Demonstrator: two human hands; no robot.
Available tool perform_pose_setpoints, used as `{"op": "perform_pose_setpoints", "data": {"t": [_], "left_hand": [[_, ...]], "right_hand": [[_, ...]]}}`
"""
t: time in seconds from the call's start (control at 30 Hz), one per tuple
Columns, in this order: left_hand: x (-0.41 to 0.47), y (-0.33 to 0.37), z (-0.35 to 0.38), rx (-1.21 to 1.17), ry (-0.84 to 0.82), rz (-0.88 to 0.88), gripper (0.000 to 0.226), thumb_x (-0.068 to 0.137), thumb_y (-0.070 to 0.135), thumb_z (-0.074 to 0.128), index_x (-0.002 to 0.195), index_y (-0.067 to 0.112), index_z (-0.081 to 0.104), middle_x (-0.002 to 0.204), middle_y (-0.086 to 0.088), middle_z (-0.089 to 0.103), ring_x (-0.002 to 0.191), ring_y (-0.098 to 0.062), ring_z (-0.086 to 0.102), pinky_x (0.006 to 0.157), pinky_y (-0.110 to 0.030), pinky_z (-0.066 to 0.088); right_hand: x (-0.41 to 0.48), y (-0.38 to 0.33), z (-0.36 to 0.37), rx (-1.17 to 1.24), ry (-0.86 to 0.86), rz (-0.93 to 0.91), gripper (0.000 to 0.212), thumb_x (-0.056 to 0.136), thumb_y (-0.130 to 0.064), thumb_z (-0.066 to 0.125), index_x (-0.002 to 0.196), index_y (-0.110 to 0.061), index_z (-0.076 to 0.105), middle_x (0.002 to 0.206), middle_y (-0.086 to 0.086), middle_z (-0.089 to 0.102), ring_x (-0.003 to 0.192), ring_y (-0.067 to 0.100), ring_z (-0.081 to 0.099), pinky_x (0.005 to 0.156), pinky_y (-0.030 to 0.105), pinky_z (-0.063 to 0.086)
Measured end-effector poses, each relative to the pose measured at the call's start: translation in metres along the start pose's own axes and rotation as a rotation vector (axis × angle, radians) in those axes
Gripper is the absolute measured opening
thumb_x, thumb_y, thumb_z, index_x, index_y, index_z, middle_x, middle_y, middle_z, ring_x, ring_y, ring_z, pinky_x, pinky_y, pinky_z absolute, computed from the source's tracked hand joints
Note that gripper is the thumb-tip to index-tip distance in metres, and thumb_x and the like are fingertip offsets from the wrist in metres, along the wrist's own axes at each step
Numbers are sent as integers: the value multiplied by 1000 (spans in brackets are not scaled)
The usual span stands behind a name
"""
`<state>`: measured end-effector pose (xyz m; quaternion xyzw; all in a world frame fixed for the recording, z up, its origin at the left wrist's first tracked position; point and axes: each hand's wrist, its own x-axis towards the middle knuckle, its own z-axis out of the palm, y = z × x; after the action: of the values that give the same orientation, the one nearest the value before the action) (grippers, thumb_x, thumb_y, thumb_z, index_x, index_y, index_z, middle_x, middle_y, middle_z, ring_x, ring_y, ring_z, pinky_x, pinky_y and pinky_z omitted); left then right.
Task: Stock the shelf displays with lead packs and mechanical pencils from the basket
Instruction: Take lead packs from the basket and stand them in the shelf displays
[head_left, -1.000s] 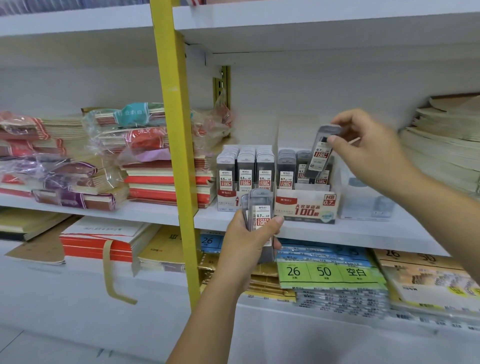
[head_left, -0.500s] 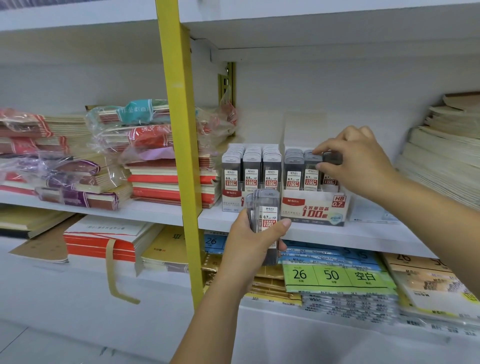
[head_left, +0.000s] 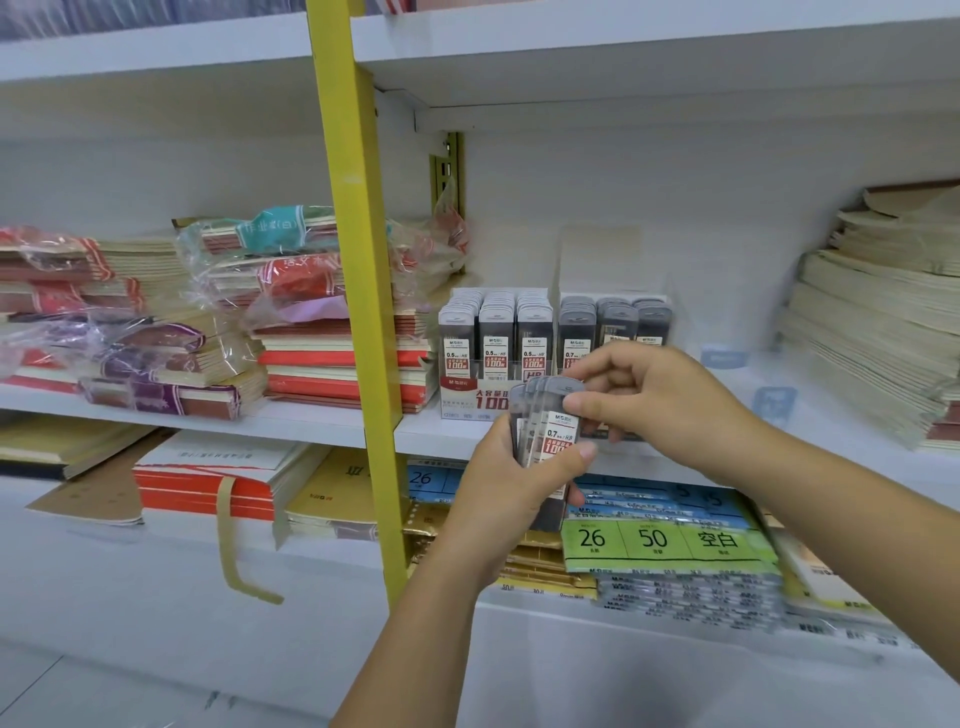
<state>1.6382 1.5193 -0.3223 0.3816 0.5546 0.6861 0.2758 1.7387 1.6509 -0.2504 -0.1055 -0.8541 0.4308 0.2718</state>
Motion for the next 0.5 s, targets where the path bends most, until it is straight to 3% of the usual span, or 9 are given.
{"op": "perform_pose_setpoints", "data": {"t": [0.2,0.3,0.5], "left_hand": [[0,3,0,-19,-42,-12,16,101,34,56,116,29,59,95,1,77,63,-11,65,52,-22,50],[0,2,0,-40,-63,6,19,101,36,55,118,29,58,98,0,77,65,-11,61,56,-24,51],[1,-1,-6,-31,-83,32,32,90,48,62,118,33,59,81,-1,72,63,-9,60,58,-21,50]], "right_hand": [[-3,6,-6,198,100,84,11,84,-9,71,94,-13,67,73,10,73,62,17,68,49,21,51],[0,4,-10,183,153,89,11,87,-10,69,97,-10,65,76,9,74,65,18,69,52,23,54],[6,-4,-21,134,203,68,12,86,-11,70,97,-13,65,77,6,75,68,20,70,60,30,52]]}}
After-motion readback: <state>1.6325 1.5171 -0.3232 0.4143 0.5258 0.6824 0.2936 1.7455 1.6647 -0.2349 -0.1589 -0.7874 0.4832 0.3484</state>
